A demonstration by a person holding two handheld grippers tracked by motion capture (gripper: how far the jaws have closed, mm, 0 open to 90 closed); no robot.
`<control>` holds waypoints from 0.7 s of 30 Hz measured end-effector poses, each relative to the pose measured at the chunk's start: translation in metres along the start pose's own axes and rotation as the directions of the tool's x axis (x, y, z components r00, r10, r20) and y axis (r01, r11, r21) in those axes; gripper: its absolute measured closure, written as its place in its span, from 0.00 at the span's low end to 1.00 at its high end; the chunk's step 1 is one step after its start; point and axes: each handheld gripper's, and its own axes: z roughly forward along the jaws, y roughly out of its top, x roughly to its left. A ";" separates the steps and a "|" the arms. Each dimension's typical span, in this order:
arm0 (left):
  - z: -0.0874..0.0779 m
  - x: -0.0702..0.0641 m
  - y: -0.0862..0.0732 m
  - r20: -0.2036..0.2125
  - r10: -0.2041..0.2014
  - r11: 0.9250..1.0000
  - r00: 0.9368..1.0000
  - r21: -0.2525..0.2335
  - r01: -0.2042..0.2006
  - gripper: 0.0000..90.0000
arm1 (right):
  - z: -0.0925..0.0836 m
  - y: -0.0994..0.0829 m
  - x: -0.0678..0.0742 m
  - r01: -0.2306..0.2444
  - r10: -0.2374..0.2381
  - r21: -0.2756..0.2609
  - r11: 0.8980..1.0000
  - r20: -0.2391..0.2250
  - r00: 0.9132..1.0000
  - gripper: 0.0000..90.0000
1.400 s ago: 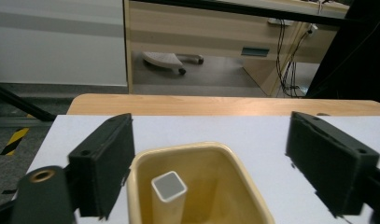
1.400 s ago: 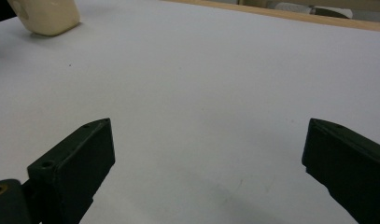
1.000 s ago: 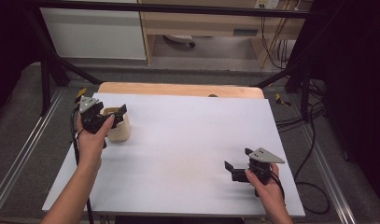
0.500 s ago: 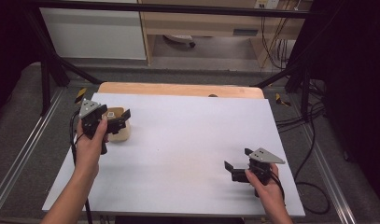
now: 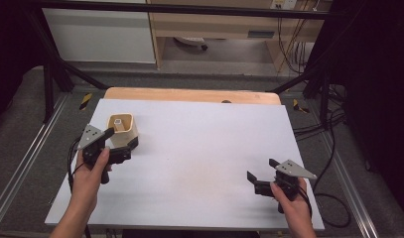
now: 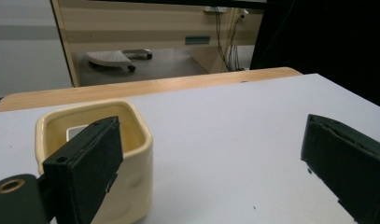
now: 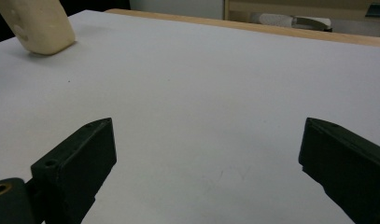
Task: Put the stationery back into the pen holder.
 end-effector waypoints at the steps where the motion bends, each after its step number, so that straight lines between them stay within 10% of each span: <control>1: -0.002 -0.001 -0.002 0.002 0.001 1.000 1.000 -0.002 -0.001 0.07 | -0.001 -0.003 -0.001 -0.001 0.001 -0.006 1.000 0.002 1.000 0.05; 21: -0.023 -0.036 -0.069 0.014 -0.002 0.999 1.000 0.050 0.001 0.09 | 0.013 -0.016 -0.002 0.051 -0.053 0.067 0.996 0.025 0.998 0.05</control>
